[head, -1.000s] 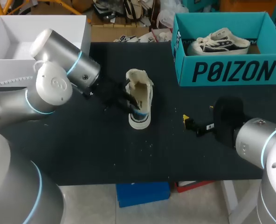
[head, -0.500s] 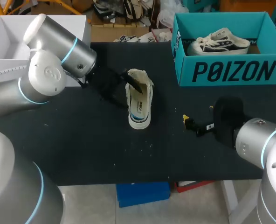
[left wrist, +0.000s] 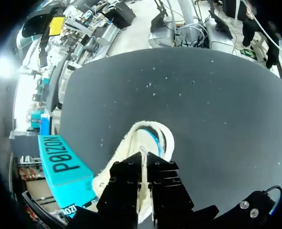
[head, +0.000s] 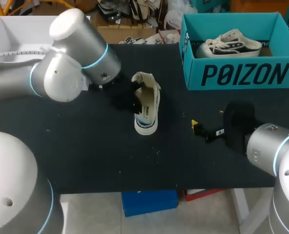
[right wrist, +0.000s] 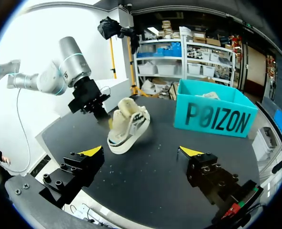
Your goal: Take the shoe out of the shoebox, open the shoe tongue, remove and reinsert the insole, then place the shoe into the shoebox
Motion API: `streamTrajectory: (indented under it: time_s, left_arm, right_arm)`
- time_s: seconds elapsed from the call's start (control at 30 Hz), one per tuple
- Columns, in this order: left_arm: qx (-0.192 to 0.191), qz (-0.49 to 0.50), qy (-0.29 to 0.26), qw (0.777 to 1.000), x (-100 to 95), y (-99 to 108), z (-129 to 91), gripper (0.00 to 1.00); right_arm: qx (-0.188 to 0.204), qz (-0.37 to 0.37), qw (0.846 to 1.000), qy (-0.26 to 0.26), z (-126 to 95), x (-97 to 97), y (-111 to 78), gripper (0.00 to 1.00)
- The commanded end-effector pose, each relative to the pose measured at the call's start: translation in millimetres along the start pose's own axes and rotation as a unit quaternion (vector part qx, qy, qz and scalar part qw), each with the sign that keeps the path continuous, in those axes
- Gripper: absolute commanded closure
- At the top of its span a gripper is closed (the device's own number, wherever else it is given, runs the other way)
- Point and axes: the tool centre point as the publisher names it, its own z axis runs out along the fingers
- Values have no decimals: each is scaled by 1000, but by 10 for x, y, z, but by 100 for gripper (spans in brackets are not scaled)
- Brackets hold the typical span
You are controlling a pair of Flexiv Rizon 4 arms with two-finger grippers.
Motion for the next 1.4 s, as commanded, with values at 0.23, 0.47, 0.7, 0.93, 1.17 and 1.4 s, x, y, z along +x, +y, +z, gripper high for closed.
streamTrajectory:
  time_s: [0.23,0.47,0.7,0.93,1.17,1.4]
  left_arm:
    - [7,-1,78,997,-40,62,184,100]
    - [18,1,106,994,15,49,322,100]
    - [34,2,123,992,25,-23,488,100]
    - [31,3,116,993,-8,1,486,100]
    - [56,-28,0,998,-119,90,2,100]
    - [13,-89,-169,982,-265,322,-507,100]
  right_arm:
    - [-2,1,1000,-2,6,15,-13,0]
    - [-2,1,1000,-2,6,15,-13,0]
    - [-2,1,1000,-2,6,15,-13,0]
    - [-2,1,1000,-2,6,15,-13,0]
    - [-2,1,1000,-2,6,15,-13,0]
    - [-2,1,1000,-2,6,15,-13,0]
